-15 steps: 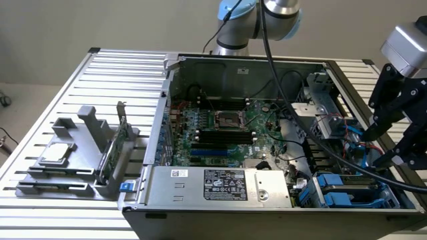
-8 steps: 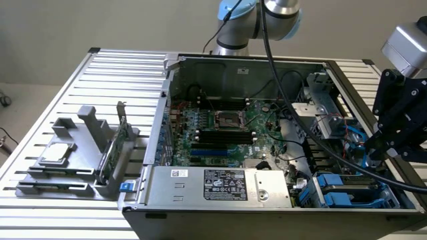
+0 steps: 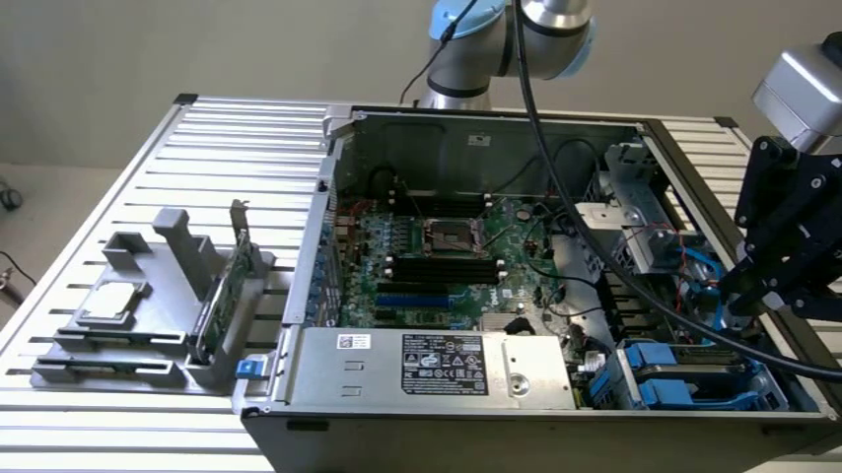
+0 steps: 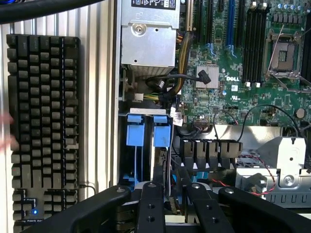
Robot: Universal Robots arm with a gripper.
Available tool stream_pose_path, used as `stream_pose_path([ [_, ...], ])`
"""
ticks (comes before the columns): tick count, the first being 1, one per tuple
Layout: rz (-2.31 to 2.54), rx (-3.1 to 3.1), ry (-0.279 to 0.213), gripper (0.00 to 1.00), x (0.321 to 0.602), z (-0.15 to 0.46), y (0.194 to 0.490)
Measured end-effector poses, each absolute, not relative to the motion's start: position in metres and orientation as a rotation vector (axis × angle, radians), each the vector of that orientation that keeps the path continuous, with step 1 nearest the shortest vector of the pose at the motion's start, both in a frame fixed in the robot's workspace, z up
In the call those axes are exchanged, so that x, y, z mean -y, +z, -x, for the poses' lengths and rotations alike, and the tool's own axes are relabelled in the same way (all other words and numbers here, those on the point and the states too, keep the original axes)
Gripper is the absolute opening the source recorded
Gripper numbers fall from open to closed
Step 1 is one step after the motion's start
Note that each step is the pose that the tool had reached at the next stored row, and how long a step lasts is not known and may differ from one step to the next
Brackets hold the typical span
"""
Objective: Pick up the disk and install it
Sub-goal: 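Insert the first disk wire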
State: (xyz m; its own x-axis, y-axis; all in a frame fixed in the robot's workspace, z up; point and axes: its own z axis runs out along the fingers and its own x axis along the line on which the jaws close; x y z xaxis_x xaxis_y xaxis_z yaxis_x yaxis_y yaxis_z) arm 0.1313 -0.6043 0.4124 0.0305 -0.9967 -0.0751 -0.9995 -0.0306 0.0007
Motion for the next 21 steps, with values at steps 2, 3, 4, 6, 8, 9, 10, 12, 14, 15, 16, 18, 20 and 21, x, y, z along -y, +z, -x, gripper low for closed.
stream_pose_path([
  [2, 2.217, -2.150, 0.084, 0.25, 0.6043, -0.1313, 0.4124],
  [3, 2.217, -2.150, 0.084, 0.25, 0.6043, -0.1313, 0.4124],
  [4, 2.217, -2.150, 0.084, 0.25, 0.6043, -0.1313, 0.4124],
  [6, 2.217, -2.150, 0.084, 0.25, 0.6043, -0.1313, 0.4124],
  [8, 2.217, -2.150, 0.085, 0.25, 0.6043, -0.1317, 0.4124],
  [9, 2.216, -2.149, 0.087, 0.25, 0.6043, -0.1326, 0.4125],
  [10, 2.212, -2.151, 0.088, 0.25, 0.6043, -0.1333, 0.4124],
  [12, 2.195, -2.167, 0.089, 0.25, 0.6043, -0.1336, 0.4124],
  [14, 2.163, -2.197, 0.088, 0.25, 0.6043, -0.1337, 0.4123],
  [15, 2.143, -2.216, 0.087, 0.25, 0.6043, -0.1337, 0.4122],
  [16, 2.124, -2.233, 0.087, 0.25, 0.6043, -0.1337, 0.4121],
  [18, 2.085, -2.268, 0.085, 0.25, 0.6043, -0.1337, 0.4119],
  [20, 2.047, -2.302, 0.084, 0.25, 0.6043, -0.1337, 0.4116],
  [21, 2.025, -2.321, 0.083, 0.25, 0.6043, -0.1337, 0.4114],
])
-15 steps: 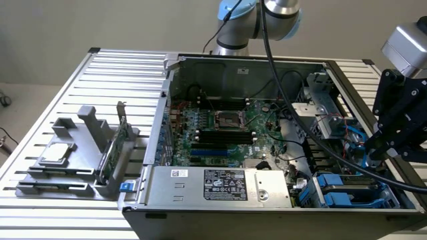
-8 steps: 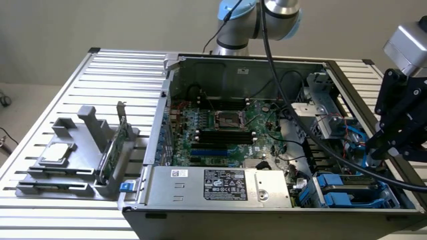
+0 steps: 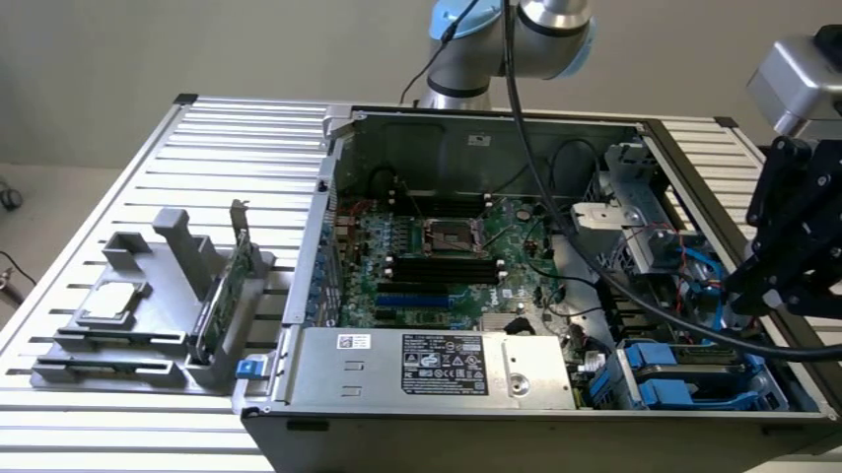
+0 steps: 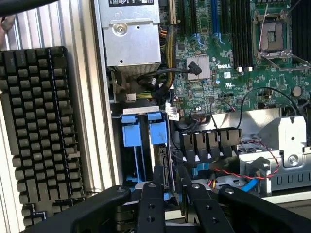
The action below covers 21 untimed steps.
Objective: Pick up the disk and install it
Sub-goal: 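Insert the first disk wire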
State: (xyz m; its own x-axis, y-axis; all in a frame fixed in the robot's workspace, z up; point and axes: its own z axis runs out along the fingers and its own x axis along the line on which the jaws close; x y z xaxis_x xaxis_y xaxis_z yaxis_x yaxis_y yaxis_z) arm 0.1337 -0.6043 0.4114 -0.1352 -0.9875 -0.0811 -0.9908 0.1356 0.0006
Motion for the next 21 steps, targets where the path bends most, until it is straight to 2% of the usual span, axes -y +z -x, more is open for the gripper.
stream_pose_path([
  [21, 1.553, -2.648, 0.066, 0.25, 0.6043, -0.1337, 0.4055],
])
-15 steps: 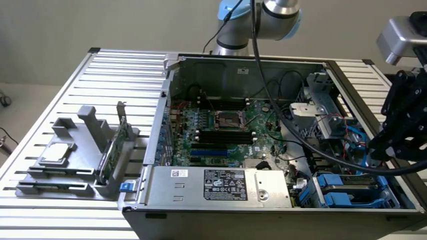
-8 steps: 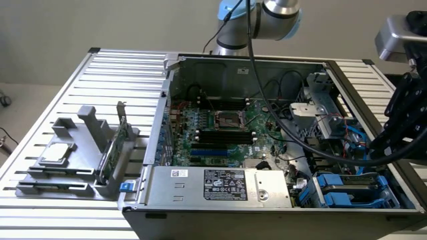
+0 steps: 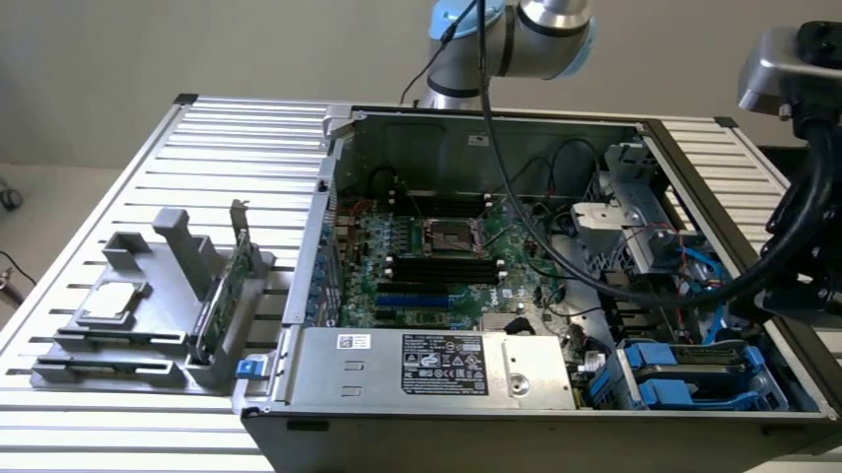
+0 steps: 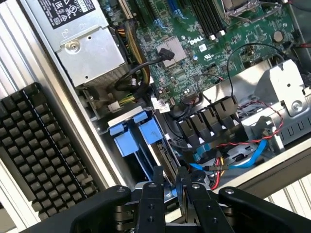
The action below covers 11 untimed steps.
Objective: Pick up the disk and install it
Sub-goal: 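Insert the first disk wire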
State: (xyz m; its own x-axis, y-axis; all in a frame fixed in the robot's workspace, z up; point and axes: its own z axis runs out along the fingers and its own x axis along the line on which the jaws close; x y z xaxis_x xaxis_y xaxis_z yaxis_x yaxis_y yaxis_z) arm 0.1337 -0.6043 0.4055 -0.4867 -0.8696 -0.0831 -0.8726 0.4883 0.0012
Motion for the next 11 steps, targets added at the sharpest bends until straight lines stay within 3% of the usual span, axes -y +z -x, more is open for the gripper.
stream_pose_path([
  [11, 1.281, -2.786, 0.055, 0.25, 0.6043, -0.1337, 0.4025],
])
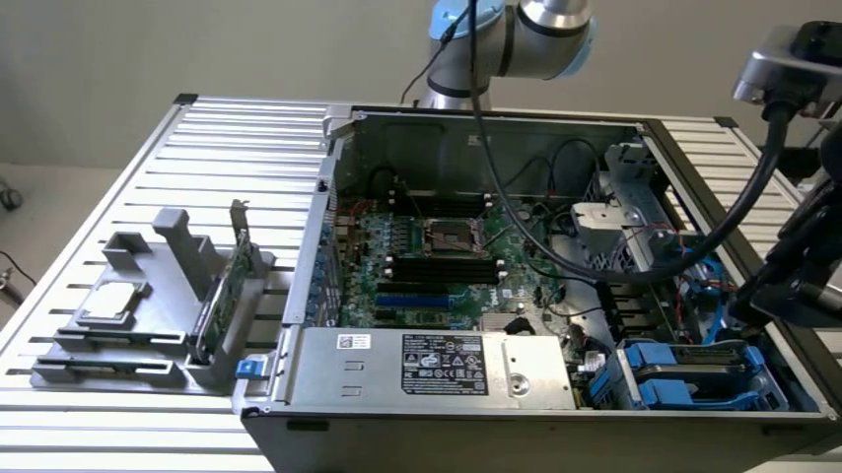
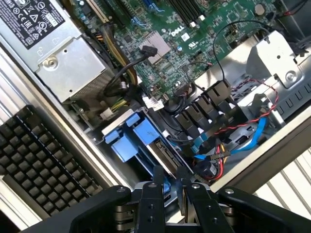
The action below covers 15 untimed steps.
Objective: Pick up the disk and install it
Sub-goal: 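Insert the first disk wire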
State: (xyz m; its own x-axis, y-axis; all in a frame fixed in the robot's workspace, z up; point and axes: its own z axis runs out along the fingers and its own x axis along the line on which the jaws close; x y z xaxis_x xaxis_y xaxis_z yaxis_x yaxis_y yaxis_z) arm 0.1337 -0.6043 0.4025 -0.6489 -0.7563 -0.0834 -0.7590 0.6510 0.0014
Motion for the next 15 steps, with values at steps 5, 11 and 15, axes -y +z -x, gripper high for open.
stream_pose_path([
  [5, 1.152, -2.839, 0.050, 0.25, 0.6043, -0.1337, 0.4011],
  [11, 0.995, -2.896, 0.044, 0.25, 0.6043, -0.1337, 0.3995],
  [15, 0.888, -2.930, 0.039, 0.25, 0.6043, -0.1337, 0.3983],
])
